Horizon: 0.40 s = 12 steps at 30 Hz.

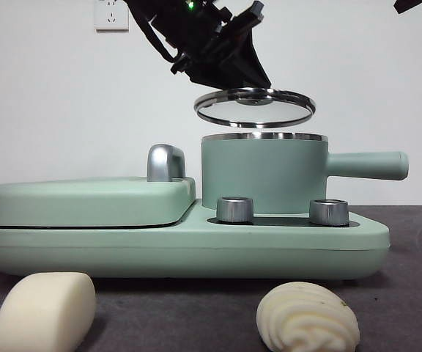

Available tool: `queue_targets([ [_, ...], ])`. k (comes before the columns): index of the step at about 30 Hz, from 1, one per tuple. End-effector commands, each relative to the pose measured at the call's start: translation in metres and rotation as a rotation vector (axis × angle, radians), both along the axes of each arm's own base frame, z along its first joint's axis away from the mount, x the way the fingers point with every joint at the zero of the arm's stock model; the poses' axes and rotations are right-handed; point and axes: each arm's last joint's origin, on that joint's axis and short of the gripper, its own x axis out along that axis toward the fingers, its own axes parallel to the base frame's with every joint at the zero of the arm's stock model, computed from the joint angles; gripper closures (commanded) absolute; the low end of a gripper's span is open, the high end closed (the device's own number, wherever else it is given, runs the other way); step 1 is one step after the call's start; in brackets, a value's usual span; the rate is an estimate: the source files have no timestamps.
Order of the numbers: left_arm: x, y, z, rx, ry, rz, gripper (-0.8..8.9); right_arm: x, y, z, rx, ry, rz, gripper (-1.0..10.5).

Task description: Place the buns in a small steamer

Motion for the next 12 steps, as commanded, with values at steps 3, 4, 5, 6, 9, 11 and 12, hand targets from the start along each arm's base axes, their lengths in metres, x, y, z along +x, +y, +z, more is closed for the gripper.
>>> queue_targets([
  [3,-0.001,0.013,0.018,-0.003,-0.007,0.022,8.03,0.0,0.001,0.005,0.013,-0.011,0.001,6.3],
  [4,-0.002,0.017,0.021,0.001,-0.001,0.029,8.03,0.0,0.001,0.005,0.013,-0.011,0.001,6.3],
  [5,-0.003,0.022,0.024,0.007,0.007,0.037,8.03,0.0,0.001,0.005,0.015,-0.01,0.0,6.3],
  [6,-0.005,0.028,0.028,0.011,0.015,0.048,8.03,0.0,0.001,0.005,0.019,-0.008,-0.001,6.3],
  [9,-0.01,0.047,0.04,0.019,0.029,0.082,8.02,0.0,0.001,0.005,0.019,-0.007,-0.001,6.3],
  [11,-0.015,0.059,0.048,0.024,0.036,0.105,8.02,0.0,0.001,0.005,0.019,-0.007,-0.001,6.3],
  [12,-0.017,0.066,0.052,0.025,0.039,0.118,8.02,0.0,0.001,0.005,0.019,-0.007,0.0,6.3],
])
